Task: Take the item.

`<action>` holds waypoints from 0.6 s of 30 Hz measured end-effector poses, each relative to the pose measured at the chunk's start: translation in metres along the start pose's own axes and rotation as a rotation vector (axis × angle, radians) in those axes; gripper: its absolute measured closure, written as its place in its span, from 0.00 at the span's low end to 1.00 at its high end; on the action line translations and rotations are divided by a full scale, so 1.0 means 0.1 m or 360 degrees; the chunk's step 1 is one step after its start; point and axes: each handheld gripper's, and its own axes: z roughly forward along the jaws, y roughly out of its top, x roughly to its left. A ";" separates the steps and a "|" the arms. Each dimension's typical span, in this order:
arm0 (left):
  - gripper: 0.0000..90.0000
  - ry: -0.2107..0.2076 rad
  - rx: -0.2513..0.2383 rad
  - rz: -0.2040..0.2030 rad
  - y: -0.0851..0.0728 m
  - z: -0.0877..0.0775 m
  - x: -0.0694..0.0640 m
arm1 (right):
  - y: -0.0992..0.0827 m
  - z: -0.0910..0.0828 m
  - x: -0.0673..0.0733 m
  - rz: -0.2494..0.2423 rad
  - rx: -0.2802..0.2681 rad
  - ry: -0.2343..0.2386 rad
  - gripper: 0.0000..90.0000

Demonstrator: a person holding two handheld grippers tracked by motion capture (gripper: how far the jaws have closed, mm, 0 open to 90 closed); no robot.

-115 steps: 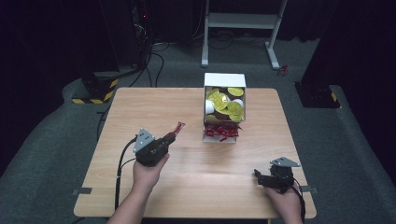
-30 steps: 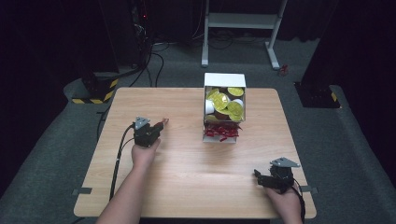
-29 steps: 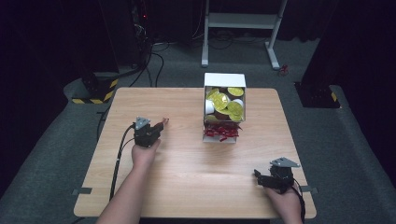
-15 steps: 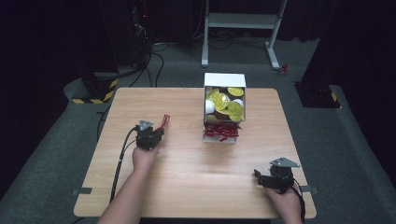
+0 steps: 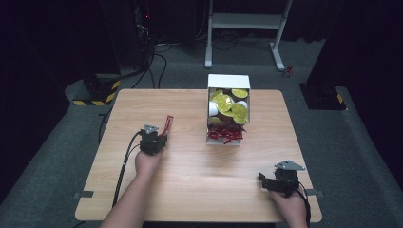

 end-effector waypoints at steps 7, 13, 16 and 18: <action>0.70 0.0014 0.0050 0.0054 0.00 0.00 -0.03 | 0.00 0.00 0.00 0.0000 0.0001 0.0000 0.18; 0.59 0.0013 0.0054 0.0060 0.02 -0.03 -0.05 | 0.00 0.00 0.00 -0.0001 -0.0001 0.0000 0.18; 0.57 0.0006 0.0046 0.0073 0.03 -0.06 -0.05 | 0.00 0.00 0.00 0.0003 0.0002 -0.0001 0.18; 0.55 0.0012 0.0040 0.0072 0.03 -0.07 -0.04 | 0.00 0.00 0.00 0.0003 0.0001 -0.0001 0.18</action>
